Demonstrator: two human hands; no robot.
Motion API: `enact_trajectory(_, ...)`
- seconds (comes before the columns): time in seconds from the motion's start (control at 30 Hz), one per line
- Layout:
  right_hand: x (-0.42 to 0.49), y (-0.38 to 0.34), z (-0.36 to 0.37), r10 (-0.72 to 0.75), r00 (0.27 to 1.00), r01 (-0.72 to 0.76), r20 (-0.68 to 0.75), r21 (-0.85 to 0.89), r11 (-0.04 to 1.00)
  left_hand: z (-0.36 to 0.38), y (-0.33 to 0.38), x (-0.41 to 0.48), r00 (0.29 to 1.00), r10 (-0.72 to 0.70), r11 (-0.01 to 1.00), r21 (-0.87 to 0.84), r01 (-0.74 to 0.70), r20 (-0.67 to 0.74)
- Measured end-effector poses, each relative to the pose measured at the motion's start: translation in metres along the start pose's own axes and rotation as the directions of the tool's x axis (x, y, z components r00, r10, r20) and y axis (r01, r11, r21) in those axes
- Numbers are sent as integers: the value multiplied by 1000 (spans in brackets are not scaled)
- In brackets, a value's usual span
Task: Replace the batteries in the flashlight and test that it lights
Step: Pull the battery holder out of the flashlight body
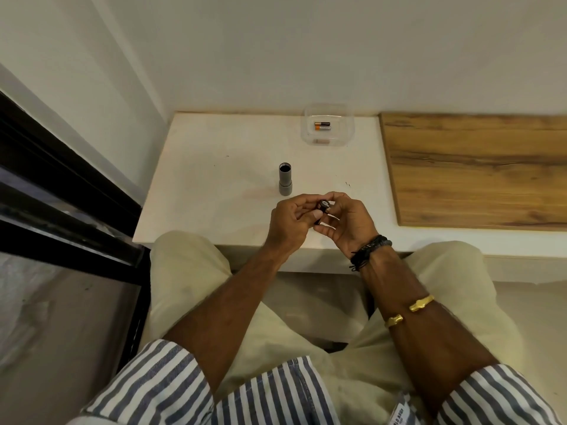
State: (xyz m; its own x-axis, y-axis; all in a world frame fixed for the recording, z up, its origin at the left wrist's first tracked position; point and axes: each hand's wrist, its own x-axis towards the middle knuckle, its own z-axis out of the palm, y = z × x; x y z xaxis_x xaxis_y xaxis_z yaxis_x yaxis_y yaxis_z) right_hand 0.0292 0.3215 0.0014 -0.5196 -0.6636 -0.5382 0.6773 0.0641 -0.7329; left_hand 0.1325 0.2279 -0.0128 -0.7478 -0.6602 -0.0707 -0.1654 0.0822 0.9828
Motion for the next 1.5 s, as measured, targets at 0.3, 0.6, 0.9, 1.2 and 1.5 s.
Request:
enact_trajectory(0.3, 0, 9, 2, -206, 977, 194, -56, -169, 966, -3, 1, 4, 986, -148, 971, -202, 131, -76)
enact_trajectory(0.6, 7, -2, -13, -349, 908, 300, -233, -221, 928, -11, 0, 11, 893, -446, 703, -593, 392, 61)
enact_trajectory(0.9, 33, -12, -50, -350, 798, 261, -490, -242, 934, -5, -4, 11, 891, -423, 685, -586, 433, 164)
enact_trajectory(1.2, 55, 1, -60, -530, 696, 67, -485, -691, 720, -6, -13, 12, 871, -455, 610, -649, 455, 184)
enact_trajectory(1.5, 57, 4, -58, -520, 721, 12, -458, -743, 670, -6, -10, 12, 881, -418, 599, -663, 450, 220)
